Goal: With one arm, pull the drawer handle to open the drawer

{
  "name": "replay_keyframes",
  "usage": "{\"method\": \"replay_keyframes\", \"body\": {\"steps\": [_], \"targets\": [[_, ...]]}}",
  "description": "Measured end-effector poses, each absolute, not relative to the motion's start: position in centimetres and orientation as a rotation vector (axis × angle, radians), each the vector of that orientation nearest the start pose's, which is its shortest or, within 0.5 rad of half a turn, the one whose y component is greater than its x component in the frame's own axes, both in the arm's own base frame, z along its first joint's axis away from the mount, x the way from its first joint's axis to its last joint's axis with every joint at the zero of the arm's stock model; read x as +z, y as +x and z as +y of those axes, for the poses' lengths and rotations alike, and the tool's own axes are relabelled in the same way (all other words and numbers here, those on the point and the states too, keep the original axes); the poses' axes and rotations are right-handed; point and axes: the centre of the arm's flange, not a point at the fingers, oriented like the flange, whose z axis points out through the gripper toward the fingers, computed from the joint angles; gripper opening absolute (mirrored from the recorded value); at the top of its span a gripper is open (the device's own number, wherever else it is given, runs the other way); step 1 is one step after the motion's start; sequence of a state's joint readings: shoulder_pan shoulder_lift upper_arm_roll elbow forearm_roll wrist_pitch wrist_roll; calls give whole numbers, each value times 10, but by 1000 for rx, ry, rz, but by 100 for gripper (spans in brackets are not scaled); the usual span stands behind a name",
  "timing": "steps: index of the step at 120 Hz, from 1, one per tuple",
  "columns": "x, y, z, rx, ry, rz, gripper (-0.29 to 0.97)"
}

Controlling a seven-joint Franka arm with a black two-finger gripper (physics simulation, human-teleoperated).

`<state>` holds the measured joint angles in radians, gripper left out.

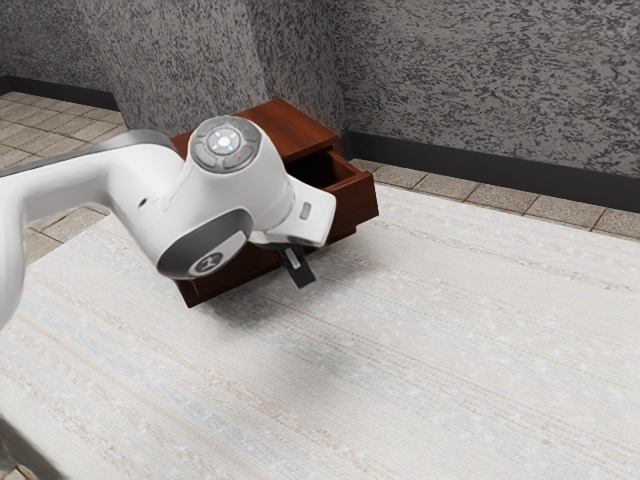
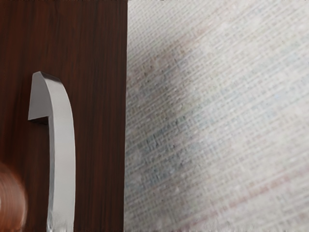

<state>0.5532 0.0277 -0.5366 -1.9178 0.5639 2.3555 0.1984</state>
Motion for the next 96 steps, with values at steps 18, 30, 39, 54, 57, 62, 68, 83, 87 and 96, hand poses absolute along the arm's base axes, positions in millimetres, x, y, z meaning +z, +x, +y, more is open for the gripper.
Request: {"method": "replay_keyframes", "body": {"steps": [18, 30, 39, 54, 57, 62, 68, 83, 87, 96], "targets": [[527, 596, 18, -473, -2515, 635, 67], [525, 596, 17, -473, -2518, 634, 68], [521, 596, 18, -468, -2522, 634, 69], [516, 594, 13, -472, -2524, 643, 69], [515, 594, 13, -473, -2526, 640, 66], [516, 594, 13, -477, -2527, 635, 59], [517, 593, 13, -483, -2526, 628, 51], [521, 591, 11, -498, -2516, 615, 38], [521, 590, 8, -501, -2513, 615, 36], [522, 586, 2, -507, -2504, 615, 32]]}}
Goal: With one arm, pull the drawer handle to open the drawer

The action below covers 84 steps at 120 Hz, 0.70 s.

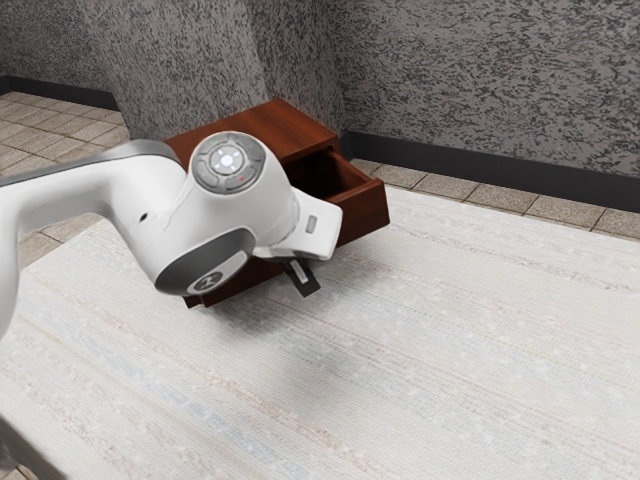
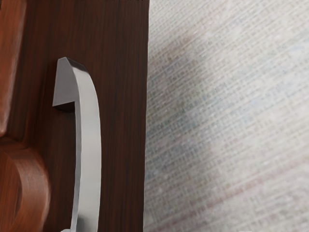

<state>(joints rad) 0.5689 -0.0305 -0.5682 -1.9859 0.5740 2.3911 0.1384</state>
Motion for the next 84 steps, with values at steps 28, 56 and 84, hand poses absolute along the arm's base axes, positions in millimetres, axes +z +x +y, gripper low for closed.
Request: {"method": "replay_keyframes", "body": {"steps": [28, 56, 84], "targets": [[531, 582, -22, -541, -2505, 638, 52], [530, 581, -37, -559, -2506, 668, 64], [654, 522, -113, -695, -2430, 605, 67]]}}
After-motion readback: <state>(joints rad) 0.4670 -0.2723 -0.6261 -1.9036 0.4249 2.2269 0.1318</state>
